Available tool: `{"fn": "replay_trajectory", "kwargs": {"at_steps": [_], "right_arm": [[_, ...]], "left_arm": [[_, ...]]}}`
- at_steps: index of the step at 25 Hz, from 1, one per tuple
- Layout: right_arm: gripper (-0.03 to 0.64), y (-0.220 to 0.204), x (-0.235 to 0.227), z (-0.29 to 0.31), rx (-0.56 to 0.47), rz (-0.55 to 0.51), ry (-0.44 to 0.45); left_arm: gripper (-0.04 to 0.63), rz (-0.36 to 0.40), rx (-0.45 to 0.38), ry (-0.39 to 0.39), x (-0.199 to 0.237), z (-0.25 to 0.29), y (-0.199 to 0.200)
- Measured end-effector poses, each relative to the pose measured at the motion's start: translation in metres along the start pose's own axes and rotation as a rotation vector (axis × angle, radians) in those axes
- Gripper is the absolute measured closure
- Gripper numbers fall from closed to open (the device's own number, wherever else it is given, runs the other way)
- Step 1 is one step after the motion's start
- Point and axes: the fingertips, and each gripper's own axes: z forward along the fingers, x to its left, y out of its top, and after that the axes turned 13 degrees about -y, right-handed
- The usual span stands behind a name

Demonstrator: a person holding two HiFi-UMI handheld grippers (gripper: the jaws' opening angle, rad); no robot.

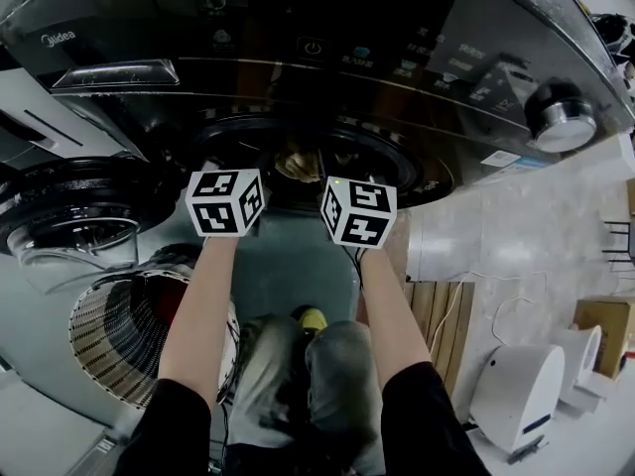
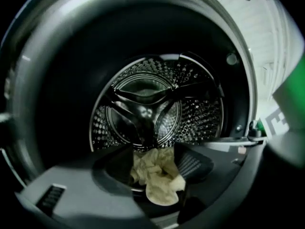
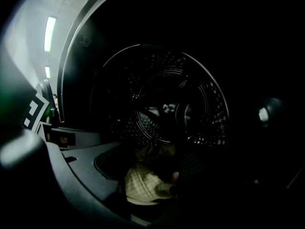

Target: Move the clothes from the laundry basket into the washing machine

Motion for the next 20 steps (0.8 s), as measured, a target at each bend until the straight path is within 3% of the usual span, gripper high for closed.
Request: {"fn": "replay_trajectory", "kwargs": {"at_steps": [5, 10, 13, 20], "right_arm": [[0.415, 0.004, 0.012, -0.023, 0.052, 0.002, 0.046], [0.506, 0.012, 0.026, -0.056, 0.074, -0.005, 0.082], [0.612, 0.016, 0.024, -0.076, 0.104, -0.017, 0.047], [0.614, 0.045, 0.023, -0.125, 0.150, 0.002, 0.040]], "left_arm": [[0.460, -0.092, 0.006, 0.029, 0.002, -0.025, 0.003], [0.571, -0.058, 0.076, 0.049, -0.012, -0.050, 0.002], [0.586, -0.071, 0.100, 0.056, -0.021, -0.069, 0.007], [0.586, -0.077, 0.135, 0.053, -0.048, -0.114, 0.036]]}}
